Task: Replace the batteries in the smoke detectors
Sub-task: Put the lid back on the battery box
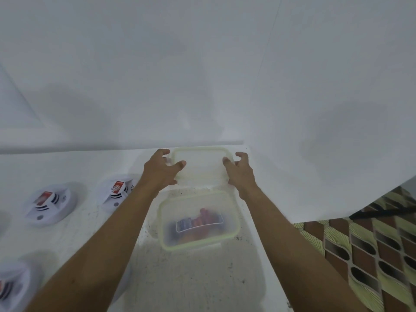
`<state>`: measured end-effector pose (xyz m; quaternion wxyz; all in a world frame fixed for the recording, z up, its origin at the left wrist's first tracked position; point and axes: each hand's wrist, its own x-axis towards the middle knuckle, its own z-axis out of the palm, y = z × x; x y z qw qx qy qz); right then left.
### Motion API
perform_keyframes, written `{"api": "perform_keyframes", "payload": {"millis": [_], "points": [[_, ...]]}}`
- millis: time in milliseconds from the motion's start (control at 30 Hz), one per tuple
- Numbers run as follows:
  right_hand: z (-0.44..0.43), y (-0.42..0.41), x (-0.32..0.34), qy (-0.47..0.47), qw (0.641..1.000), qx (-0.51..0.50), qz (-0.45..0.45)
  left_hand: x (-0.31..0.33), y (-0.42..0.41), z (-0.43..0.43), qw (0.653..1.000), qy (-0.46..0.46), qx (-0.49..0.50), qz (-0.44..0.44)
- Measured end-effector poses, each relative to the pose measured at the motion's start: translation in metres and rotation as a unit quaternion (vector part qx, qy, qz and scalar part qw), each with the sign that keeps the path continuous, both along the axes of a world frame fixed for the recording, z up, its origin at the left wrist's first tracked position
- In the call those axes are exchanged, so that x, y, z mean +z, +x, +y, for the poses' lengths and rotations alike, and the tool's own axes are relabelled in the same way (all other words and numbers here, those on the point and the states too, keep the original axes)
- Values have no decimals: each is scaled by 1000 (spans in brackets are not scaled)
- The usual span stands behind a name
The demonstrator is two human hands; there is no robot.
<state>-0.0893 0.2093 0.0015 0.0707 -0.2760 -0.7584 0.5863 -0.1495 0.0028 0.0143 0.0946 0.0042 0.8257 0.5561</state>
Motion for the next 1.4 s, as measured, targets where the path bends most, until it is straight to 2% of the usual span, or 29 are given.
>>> {"api": "perform_keyframes", "payload": {"millis": [133,233,300,567,800,867,967,1067,1200,1300,1400], "points": [[4,-2,-4,9,999,34,8,-5,1,0,1000,9,-13,-23],[4,-3,-4,8,998,56,-5,-12,5,4,994,-69,-84,-21],[1,-4,-6,42,996,74,-13,-15,8,8,990,-92,-108,-12],[-4,-9,-15,90,993,75,-7,-15,12,8,988,-109,-111,-9],[0,-10,-17,70,994,88,-3,-13,-3,5,987,-102,-122,-24],[4,-9,-14,53,994,95,-1,-8,-14,5,989,-104,-107,7],[8,-11,-7,52,994,95,7,1,-23,8,974,-140,-129,119],[6,-15,-5,57,996,65,16,2,-25,12,957,-174,-186,136],[-2,-22,-1,-43,999,-11,11,0,-24,13,967,-198,-107,117],[-13,-25,4,-45,997,58,-22,-7,-18,17,965,-224,-61,123],[-23,-28,4,2,992,122,-39,-12,-15,20,972,-191,-91,105]]}}
